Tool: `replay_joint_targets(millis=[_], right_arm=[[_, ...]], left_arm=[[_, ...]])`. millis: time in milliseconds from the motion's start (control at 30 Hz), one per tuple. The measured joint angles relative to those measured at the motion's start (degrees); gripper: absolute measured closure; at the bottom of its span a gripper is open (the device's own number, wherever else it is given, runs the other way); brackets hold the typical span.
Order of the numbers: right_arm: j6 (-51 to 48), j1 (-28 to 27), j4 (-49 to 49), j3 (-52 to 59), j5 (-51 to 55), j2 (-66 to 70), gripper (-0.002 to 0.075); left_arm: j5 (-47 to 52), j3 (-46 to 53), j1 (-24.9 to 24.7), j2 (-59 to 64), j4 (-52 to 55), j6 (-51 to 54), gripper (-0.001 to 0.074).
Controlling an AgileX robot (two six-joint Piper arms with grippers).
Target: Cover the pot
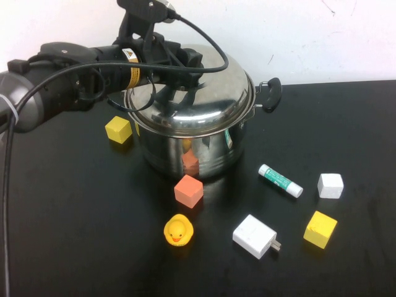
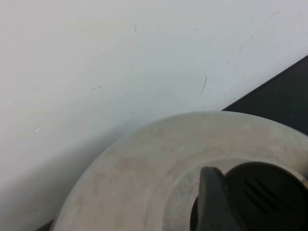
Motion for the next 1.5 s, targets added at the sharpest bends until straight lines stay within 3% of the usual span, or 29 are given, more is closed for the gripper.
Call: replay_joint_targets(millis=[833, 1033, 1133, 1300, 1367, 1500], right_arm=[[0.0, 0.0, 0.0, 0.0, 0.0, 0.0, 0.0728], [0.0, 0.0, 0.0, 0.0, 0.0, 0.0, 0.0728], [0.0, 0.0, 0.0, 0.0, 0.0, 0.0, 0.0728], [0.0, 0.0, 0.0, 0.0, 0.0, 0.0, 0.0728], [0.0, 0.0, 0.0, 0.0, 0.0, 0.0, 0.0728], [0.0, 0.0, 0.0, 0.0, 0.0, 0.0, 0.0728]], left_arm=[[2.59, -0.05, -0.52, 0.14, 0.0, -5.05, 0.0399], [6.21, 0.43, -0.61, -0.54, 0.68, -5.86, 0.0228], [7.08, 0.72, -0.61, -3.26, 0.8, -5.86, 0.0211], [10.91, 0.72, -0.61, -11.65, 0.8, -5.95, 0.0309], [12.27, 0.72, -0.61, -15.14, 0.69, -5.95, 0.0387], [13.44, 0.72, -0.61, -22.72, 0.56, -5.95, 0.0618]])
